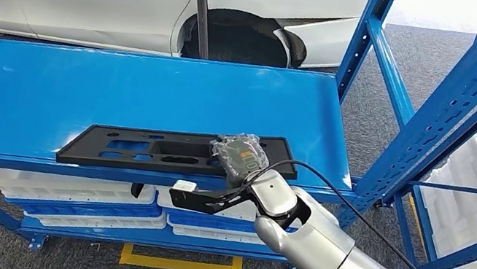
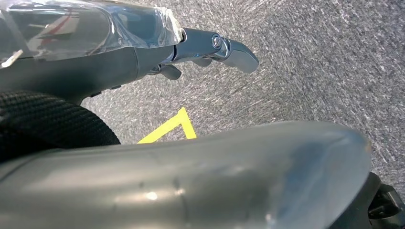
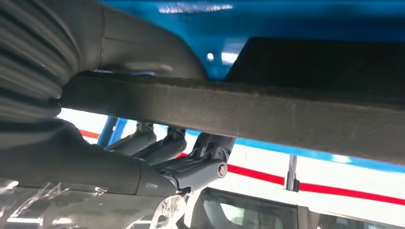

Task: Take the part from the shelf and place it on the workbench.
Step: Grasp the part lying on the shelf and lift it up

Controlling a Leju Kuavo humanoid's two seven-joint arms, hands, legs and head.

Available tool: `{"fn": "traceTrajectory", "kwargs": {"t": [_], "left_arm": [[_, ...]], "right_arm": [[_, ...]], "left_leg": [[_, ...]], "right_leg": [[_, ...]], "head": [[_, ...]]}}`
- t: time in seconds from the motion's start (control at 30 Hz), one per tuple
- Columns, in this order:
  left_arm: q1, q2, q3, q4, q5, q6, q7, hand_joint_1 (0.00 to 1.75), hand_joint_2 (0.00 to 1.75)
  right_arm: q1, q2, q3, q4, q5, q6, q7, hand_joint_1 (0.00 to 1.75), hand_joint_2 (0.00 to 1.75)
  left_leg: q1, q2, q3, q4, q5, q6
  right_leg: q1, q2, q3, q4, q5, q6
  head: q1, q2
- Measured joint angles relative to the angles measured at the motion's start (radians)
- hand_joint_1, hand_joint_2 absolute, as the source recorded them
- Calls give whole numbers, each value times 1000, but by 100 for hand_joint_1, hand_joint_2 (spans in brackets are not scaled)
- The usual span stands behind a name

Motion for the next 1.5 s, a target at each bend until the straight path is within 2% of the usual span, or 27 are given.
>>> {"fn": "traceTrajectory", "kwargs": {"t": [0.37,0.5,0.9,1.03,1.5], "left_arm": [[0,0,0,0,-15,4,-8,0,0],[0,-1,-2,0,-37,25,-33,0,175],[-6,-1,-3,0,-53,62,-84,0,175],[-9,-1,-3,0,-65,91,-75,0,175],[-20,-1,-3,0,-69,83,-67,0,175]], "right_arm": [[-2,-5,6,-4,2,-8,12,175,175],[1,-10,6,-8,9,-17,19,175,175],[17,-31,6,-30,30,-30,35,175,175],[24,-38,6,-38,35,-31,39,175,175],[41,-44,4,-48,72,-79,27,175,175]], "left_leg": [[0,0,0,0,0,0],[0,0,0,0,0,0],[0,0,1,0,0,0],[0,0,1,0,0,0],[0,0,1,0,0,0]], "right_leg": [[0,0,0,0,0,0],[0,0,0,0,0,0],[0,0,1,0,0,0],[0,0,1,0,0,0],[0,0,1,0,0,0]], "head": [[0,0],[0,0],[0,0],[0,0],[0,0]]}}
